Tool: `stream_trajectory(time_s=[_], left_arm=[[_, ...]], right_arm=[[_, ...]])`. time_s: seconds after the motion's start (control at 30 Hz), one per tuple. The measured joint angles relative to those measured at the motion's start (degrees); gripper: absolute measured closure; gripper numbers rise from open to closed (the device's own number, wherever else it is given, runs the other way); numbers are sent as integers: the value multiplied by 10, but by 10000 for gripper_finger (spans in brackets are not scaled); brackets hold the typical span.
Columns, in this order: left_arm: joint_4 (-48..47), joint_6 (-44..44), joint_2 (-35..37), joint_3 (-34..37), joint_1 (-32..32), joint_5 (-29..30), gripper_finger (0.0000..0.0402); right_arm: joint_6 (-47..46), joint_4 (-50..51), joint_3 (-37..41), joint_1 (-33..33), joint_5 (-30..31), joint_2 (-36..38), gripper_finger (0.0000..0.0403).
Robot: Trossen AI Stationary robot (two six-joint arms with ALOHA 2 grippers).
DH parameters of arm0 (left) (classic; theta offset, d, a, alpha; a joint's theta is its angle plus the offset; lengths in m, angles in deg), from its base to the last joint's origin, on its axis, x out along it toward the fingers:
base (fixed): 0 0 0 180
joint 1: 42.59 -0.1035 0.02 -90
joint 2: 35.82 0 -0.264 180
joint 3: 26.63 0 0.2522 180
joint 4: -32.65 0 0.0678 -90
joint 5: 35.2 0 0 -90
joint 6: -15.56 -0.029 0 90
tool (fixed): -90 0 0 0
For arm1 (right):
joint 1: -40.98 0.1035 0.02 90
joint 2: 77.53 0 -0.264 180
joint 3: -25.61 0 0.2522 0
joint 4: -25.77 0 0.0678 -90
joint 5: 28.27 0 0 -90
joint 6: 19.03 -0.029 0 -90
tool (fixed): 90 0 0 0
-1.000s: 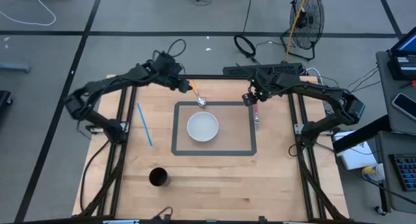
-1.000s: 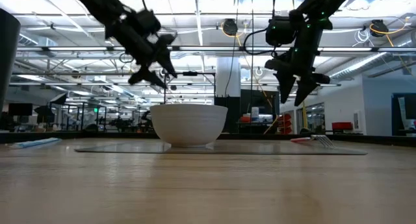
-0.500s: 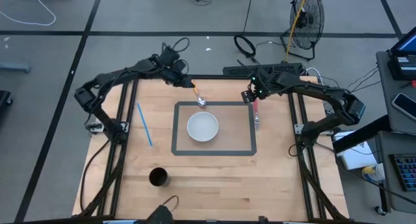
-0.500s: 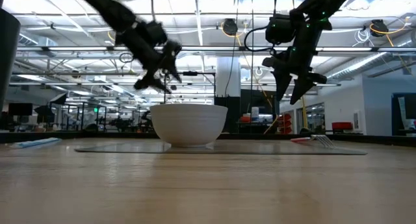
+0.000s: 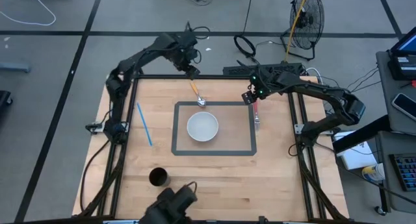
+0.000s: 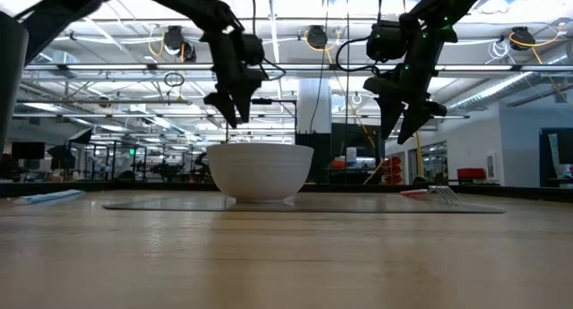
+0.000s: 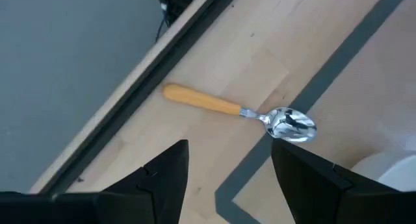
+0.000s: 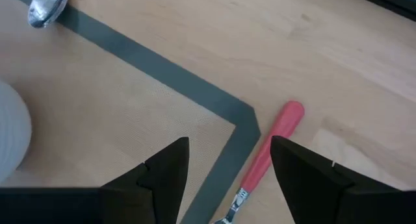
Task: Pick & Place Utensil
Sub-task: Put the yellow spoon into the bowl on the table mat
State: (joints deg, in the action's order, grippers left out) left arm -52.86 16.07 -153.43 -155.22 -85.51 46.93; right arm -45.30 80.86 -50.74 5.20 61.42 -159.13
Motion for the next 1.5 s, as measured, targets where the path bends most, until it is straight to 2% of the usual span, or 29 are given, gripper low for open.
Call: stream_trajectory(time_s=[0.2, 0.3, 0.6, 0.8, 1.07, 1.17, 1.3, 1.5], left_arm=[[15, 88, -49, -6, 14, 6, 176], [15, 128, -69, -6, 27, 28, 176], [29, 132, -100, -6, 50, 30, 177], [-2, 107, -99, -6, 42, -28, 177], [-44, 76, -93, -6, 44, -66, 176], [-45, 75, -90, -6, 44, -38, 176], [-42, 22, -92, -6, 40, 19, 176], [-53, -68, -92, -6, 50, 11, 176]], right_arm=[[2, 4, 0, 2, 0, 0, 192], [5, 5, 0, 2, 0, 1, 192], [17, 8, 0, 2, 0, 1, 192], [19, 15, 0, 2, 0, 2, 192], [-4, 56, 0, -2, 6, 0, 193], [-15, 72, 7, -3, 30, -1, 193], [-15, 65, 23, -2, 18, 3, 193], [-16, 30, 42, -1, -30, 2, 193]])
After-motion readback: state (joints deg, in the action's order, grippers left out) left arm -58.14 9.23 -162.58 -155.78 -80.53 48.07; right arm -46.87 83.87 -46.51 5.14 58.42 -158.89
